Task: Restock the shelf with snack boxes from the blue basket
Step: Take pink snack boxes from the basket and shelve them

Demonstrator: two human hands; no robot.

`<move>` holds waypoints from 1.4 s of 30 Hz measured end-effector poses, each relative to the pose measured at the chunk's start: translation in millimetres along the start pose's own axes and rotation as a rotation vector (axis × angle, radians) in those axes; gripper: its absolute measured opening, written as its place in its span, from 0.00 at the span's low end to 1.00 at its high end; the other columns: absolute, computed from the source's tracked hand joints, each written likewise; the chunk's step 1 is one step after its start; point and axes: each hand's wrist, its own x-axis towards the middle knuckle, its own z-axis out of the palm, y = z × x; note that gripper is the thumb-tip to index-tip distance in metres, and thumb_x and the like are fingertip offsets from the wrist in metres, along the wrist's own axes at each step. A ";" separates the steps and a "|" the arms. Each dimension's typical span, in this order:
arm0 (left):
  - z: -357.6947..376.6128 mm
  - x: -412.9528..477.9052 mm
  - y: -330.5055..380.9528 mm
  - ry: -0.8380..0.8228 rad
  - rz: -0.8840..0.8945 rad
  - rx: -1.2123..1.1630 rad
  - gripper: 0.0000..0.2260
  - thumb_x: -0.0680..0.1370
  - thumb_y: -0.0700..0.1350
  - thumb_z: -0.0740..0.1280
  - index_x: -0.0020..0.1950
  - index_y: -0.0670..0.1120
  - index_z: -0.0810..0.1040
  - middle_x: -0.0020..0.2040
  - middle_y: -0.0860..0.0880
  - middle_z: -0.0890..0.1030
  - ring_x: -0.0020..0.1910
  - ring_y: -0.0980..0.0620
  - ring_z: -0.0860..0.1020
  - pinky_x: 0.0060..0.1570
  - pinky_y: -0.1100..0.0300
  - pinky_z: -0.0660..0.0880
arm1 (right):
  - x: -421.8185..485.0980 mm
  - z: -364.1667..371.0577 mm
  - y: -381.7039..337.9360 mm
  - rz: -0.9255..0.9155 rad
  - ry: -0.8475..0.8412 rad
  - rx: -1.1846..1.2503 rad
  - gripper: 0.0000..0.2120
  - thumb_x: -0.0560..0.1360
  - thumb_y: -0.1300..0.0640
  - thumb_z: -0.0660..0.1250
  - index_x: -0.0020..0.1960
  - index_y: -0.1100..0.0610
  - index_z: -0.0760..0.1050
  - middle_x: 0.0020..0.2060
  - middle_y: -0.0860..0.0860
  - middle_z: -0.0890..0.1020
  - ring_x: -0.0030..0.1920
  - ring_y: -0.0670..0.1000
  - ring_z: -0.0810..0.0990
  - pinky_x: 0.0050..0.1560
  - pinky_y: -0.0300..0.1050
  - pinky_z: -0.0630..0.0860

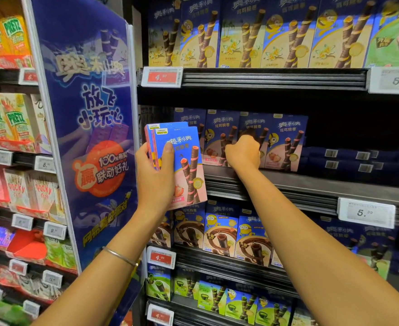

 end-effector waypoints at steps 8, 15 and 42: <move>4.4 2.3 -5.2 -0.013 -0.002 -0.021 0.09 0.85 0.57 0.65 0.62 0.57 0.72 0.59 0.54 0.83 0.50 0.62 0.86 0.41 0.69 0.79 | -0.6 -4.3 1.3 0.008 -0.018 0.049 0.10 0.78 0.57 0.68 0.56 0.61 0.76 0.55 0.59 0.81 0.56 0.62 0.80 0.45 0.49 0.72; 12.2 1.9 -1.1 -0.019 -0.043 -0.071 0.18 0.86 0.54 0.65 0.69 0.43 0.72 0.57 0.52 0.84 0.48 0.60 0.87 0.38 0.70 0.79 | -23.0 -24.5 3.6 -0.127 0.016 0.389 0.17 0.78 0.47 0.68 0.59 0.59 0.75 0.55 0.54 0.81 0.55 0.54 0.80 0.58 0.56 0.79; 43.6 -17.1 -0.9 -0.002 -0.059 -0.035 0.11 0.86 0.48 0.66 0.66 0.48 0.72 0.58 0.53 0.81 0.53 0.58 0.81 0.48 0.64 0.76 | 2.8 -122.8 65.2 -0.066 0.024 0.364 0.11 0.74 0.50 0.74 0.47 0.58 0.79 0.48 0.56 0.86 0.52 0.57 0.84 0.57 0.60 0.79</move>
